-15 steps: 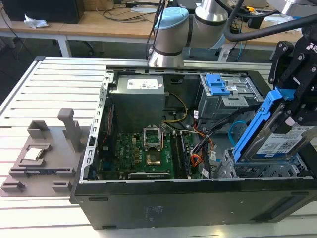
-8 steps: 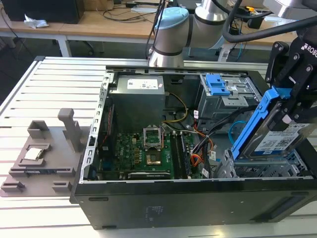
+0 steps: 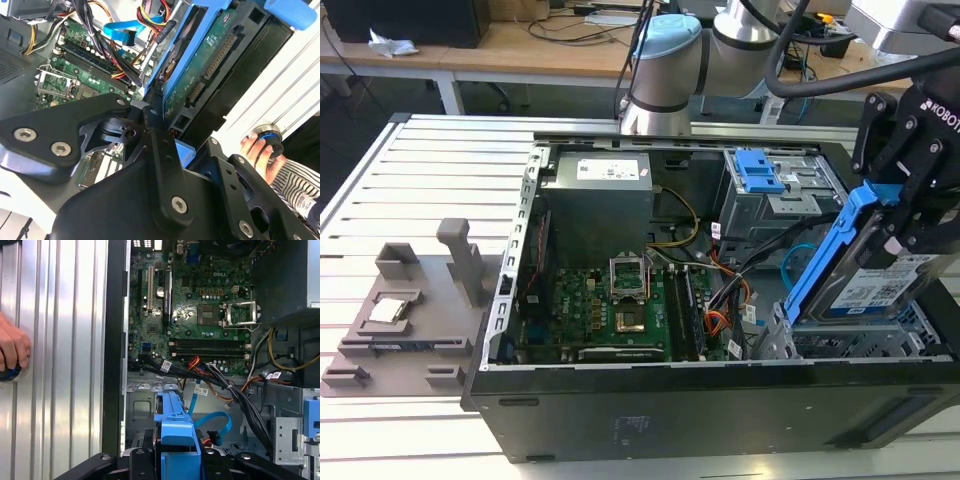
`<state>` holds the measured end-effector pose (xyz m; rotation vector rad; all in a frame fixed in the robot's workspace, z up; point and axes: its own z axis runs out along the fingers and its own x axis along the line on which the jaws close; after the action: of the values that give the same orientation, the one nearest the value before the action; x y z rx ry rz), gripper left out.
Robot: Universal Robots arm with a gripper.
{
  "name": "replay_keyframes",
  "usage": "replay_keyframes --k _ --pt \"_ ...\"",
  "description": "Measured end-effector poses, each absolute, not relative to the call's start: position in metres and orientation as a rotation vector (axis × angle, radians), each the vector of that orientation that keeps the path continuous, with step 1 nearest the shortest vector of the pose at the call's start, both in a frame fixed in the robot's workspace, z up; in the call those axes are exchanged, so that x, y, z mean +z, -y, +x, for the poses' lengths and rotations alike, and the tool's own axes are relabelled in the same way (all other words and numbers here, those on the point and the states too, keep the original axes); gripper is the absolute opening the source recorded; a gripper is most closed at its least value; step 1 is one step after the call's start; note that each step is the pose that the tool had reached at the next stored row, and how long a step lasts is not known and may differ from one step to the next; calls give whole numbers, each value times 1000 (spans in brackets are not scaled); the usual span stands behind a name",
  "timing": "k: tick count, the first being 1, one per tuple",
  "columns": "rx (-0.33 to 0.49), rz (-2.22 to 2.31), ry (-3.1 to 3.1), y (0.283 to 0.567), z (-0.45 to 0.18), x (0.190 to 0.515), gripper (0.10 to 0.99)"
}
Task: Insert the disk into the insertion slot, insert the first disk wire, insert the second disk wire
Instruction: 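Insert the disk into the insertion slot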
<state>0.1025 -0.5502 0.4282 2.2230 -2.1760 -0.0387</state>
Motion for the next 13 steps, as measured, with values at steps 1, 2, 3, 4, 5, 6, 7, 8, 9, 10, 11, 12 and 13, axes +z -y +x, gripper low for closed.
replay_keyframes --k 1,2,3,4,5,6,7,8,9,10,11,12,13 --pt "-39 2223 2176 550 103 428 365" --pt "-33 2220 2174 548 103 429 365" --pt "-29 2218 2172 548 103 429 365" --pt "-25 2216 2170 547 103 430 365" --pt "-22 2215 2169 544 103 430 365" --pt "-21 2214 2168 542 103 431 365" --pt "-23 2213 2168 541 103 430 365" --pt "-26 2212 2166 541 103 429 365" --pt "-27 2211 2165 542 103 428 365" --pt "-28 2211 2165 542 103 427 365" --pt "-29 2211 2165 543 103 427 365" --pt "-29 2211 2165 544 103 426 365" --pt "-29 2210 2164 544 103 425 365"
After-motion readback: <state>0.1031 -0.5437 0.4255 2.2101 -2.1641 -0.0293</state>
